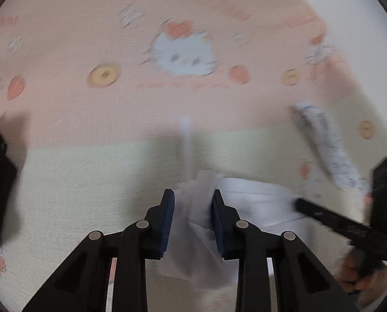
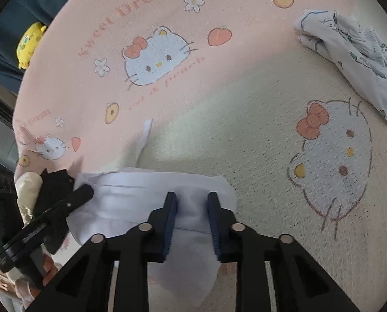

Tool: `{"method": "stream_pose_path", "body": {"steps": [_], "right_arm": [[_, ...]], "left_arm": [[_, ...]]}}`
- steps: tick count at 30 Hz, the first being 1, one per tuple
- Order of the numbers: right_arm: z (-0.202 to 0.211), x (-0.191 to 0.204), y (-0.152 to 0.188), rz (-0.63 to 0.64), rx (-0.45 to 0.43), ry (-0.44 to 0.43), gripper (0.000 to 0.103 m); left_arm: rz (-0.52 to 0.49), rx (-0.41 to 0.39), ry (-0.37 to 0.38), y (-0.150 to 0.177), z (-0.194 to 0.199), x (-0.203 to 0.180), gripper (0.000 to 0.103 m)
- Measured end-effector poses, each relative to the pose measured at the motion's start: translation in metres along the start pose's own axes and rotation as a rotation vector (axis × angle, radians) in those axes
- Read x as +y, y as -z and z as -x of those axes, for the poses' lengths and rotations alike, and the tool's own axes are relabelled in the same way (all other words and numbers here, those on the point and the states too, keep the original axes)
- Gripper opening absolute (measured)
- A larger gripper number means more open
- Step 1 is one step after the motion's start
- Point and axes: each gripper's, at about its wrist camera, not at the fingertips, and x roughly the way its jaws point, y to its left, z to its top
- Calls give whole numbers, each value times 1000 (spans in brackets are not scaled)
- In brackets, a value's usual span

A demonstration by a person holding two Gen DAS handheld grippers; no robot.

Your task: Fold clothes

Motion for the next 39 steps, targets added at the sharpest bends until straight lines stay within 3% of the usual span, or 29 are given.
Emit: {"method": "stream_pose_path", "body": {"steps": [3, 6, 11, 13, 16, 19, 24, 28, 33, 39], "right_arm": [[-6, -2, -2, -7, 6, 20, 20], [-11, -5, -4, -13, 13, 39, 20], [-11, -5, -2, 1, 14, 69, 21], [-5, -3, 1, 23, 9, 79, 22], [4, 0, 6, 55, 1, 94, 42], [13, 4, 11, 87, -6, 109, 49], [28, 9, 18, 141, -19, 133, 56], [38, 16, 30, 205, -28, 155, 58], [40, 34, 52, 365, -37, 217, 68], [26, 39, 65, 440, -27, 259, 69]], "left_arm": [[155, 63, -5, 5, -14, 37, 24], [178, 116, -60, 16, -23, 54, 22], [268, -19, 81, 19, 13, 61, 23], [239, -60, 75, 15, 29, 54, 30], [182, -83, 58, 12, 47, 43, 76], [131, -117, 70, 19, 63, 35, 77], [33, -72, 58, 39, 63, 13, 77], [-103, -68, -38, 63, 53, -15, 77], [-275, -46, -114, 83, 38, -42, 77], [-335, -60, -193, 84, 19, -54, 77]]}}
